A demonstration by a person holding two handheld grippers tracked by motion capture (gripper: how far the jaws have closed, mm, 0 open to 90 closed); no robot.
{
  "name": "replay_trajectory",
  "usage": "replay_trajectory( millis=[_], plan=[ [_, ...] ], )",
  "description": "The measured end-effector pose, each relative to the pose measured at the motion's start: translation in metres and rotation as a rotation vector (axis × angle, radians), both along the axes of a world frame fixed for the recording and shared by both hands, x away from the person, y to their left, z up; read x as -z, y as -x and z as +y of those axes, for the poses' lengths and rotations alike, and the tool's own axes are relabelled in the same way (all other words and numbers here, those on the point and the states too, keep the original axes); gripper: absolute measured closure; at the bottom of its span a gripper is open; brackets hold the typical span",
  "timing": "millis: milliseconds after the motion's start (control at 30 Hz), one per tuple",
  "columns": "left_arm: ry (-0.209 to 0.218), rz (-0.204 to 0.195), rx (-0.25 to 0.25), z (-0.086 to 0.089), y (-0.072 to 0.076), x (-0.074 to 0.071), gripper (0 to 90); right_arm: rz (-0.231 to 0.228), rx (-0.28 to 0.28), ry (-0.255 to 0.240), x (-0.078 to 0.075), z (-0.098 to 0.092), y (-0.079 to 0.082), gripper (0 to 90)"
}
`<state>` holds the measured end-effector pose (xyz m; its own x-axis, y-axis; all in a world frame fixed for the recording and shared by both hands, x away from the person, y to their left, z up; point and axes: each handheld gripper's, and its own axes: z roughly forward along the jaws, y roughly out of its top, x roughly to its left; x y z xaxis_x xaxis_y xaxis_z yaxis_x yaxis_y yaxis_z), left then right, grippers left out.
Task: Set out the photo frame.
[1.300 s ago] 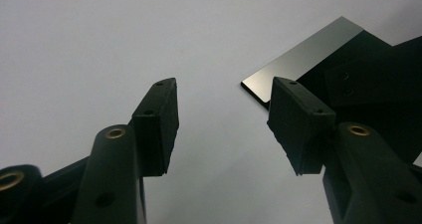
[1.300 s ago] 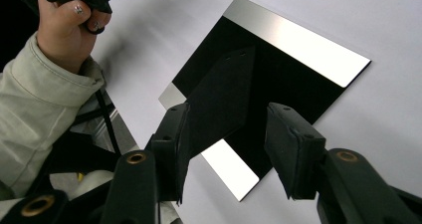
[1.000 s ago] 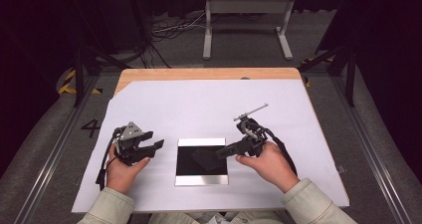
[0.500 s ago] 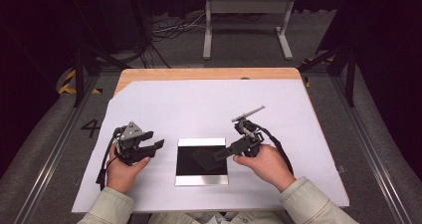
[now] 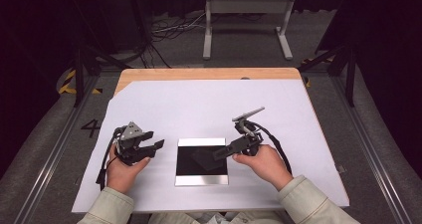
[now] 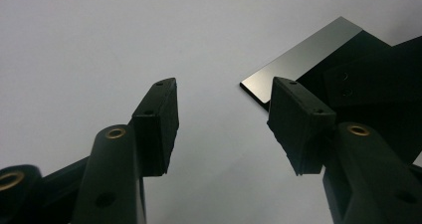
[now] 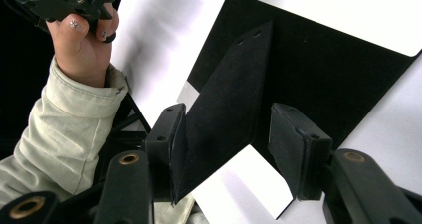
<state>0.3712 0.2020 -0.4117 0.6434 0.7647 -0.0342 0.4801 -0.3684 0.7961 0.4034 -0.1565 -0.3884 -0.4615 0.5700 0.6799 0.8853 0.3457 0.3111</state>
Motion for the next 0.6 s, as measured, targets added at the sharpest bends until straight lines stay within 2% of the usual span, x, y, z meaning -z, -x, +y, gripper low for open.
replay_trajectory(
  millis=[100, 200, 600],
  plan=[
    [-0.024, -0.008, 0.003, -0.003, 0.001, 0.0, 46.0, -0.001, 0.008, 0.012, 0.003, -0.001, -0.001, 49.4],
    [-0.035, -0.013, 0.008, -0.005, 0.001, 0.001, 45.9, 0.014, 0.022, 0.004, 0.005, -0.001, -0.002, 49.9],
    [-0.025, -0.009, 0.003, -0.003, 0.001, 0.0, 45.9, 0.061, 0.009, -0.014, 0.012, 0.004, -0.004, 53.7]
  ],
)
